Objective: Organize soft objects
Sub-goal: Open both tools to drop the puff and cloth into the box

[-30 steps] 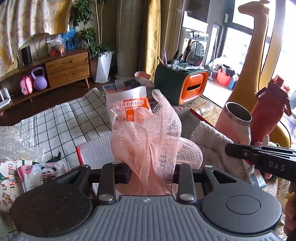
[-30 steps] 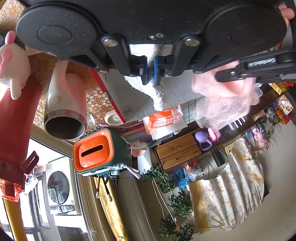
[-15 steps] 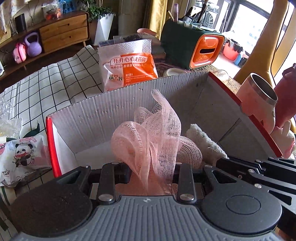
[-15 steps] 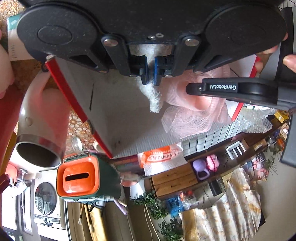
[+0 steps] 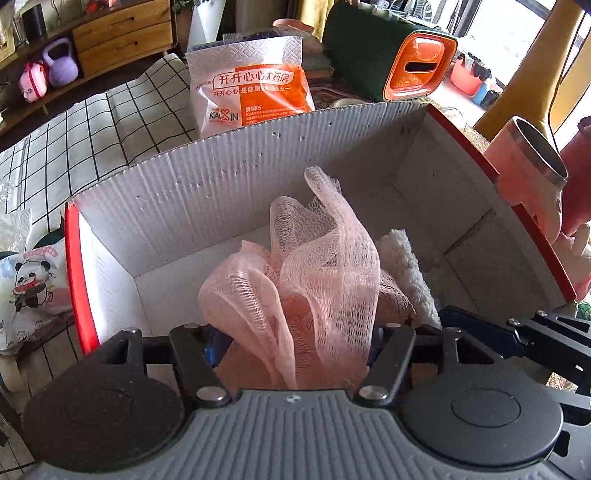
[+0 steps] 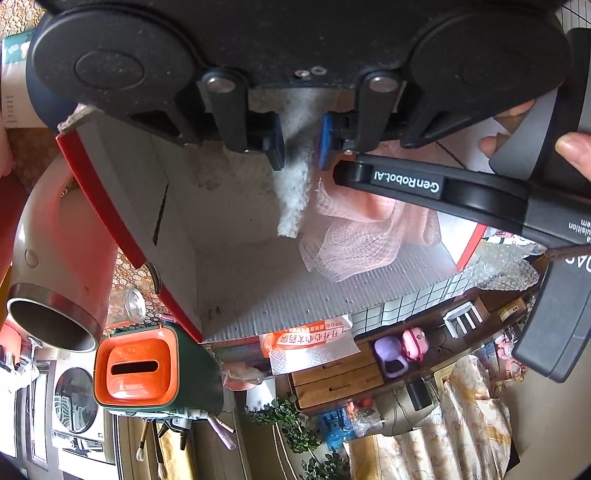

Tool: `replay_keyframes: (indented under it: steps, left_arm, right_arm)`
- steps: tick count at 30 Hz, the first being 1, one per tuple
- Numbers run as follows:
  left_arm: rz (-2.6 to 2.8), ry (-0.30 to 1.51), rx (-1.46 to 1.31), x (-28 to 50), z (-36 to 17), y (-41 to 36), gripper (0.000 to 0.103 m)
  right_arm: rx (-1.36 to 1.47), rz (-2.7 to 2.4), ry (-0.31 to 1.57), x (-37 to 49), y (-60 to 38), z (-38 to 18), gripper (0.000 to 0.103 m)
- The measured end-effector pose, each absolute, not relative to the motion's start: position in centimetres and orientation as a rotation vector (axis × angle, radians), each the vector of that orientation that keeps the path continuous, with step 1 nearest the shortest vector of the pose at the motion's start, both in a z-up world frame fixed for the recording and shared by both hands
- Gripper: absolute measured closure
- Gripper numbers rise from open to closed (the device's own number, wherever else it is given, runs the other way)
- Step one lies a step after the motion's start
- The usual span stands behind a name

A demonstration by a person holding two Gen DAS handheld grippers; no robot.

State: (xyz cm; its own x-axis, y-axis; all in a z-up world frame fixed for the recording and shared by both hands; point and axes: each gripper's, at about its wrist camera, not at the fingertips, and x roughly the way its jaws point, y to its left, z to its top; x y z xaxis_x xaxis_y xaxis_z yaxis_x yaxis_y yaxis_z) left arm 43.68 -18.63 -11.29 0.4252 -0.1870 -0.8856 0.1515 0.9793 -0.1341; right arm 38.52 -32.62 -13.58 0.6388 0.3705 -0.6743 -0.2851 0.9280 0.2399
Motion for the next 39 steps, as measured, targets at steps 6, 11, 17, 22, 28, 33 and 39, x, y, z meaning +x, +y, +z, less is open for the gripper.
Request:
replay_keyframes:
  steps: [6,11,17,22,28,33,39]
  left_arm:
    - [-0.211,1.087,-0.064,43.2,-10.4,-18.1,0.037]
    - [-0.228,1.057,-0.062,42.3,-9.4,-18.2,0.037]
    - [-0.25,1.005,-0.044,40.6,-7.4,-18.3,0.037]
    - [-0.25,0.955,-0.024,38.6,-5.7,-17.8,0.037]
    - [-0.24,0.899,-0.026,35.7,-3.8,-16.5,0.037]
    - [-0.219,0.858,-0.038,33.0,-2.4,-15.0,0.033]
    - [-0.216,0.812,-0.055,29.9,-1.0,-12.8,0.029]
  right_arm:
    - [0.102,0.381,0.784,38.2,-32.7,-13.2,0.072]
    - [0.088,0.38,0.775,37.5,-32.7,-12.7,0.067]
    - [0.095,0.372,0.76,36.6,-32.8,-11.7,0.057]
    - [0.096,0.363,0.74,35.6,-32.8,-10.5,0.05]
    - [0.098,0.369,0.705,34.1,-32.7,-9.0,0.041]
    - [0.089,0.383,0.684,32.6,-32.0,-8.1,0.031]
    - [0.056,0.393,0.64,30.1,-30.6,-7.0,0.017]
